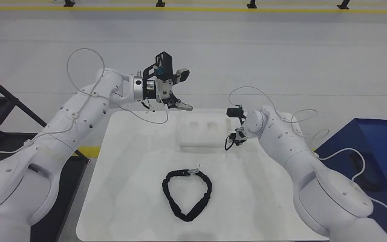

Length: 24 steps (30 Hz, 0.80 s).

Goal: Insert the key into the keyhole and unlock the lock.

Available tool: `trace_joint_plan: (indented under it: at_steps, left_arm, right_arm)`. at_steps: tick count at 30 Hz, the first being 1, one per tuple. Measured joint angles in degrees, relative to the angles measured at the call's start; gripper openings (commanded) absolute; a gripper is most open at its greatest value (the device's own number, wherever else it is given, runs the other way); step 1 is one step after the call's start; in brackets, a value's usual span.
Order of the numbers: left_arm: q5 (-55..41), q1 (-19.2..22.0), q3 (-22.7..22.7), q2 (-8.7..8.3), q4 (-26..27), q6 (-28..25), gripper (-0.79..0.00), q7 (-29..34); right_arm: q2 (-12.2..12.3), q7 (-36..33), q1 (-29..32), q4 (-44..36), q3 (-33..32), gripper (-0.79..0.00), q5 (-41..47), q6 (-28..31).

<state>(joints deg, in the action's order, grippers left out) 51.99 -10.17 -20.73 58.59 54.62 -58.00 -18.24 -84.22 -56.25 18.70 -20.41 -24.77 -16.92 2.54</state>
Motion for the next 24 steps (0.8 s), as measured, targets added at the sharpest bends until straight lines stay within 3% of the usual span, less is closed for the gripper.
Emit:
trace_joint_plan:
  at_steps: [5,8,24]
  left_arm:
    - [0.0,0.0,0.0,0.0,0.0,0.0,0.0,0.0]
    - [0.0,0.0,0.0,0.0,0.0,0.0,0.0,0.0]
    - [0.0,0.0,0.0,0.0,0.0,0.0,0.0,0.0]
  right_arm:
    - [-0.7,0.9,-0.5,2.2,-0.6,-0.699,0.1,0.3]
    - [-1.0,1.2,-1.0,3.4,-1.0,-0.785,0.0,0.6]
    - [-1.0,-1.2,-5.6,5.1,-3.1,-0.785,-1.3,3.3]
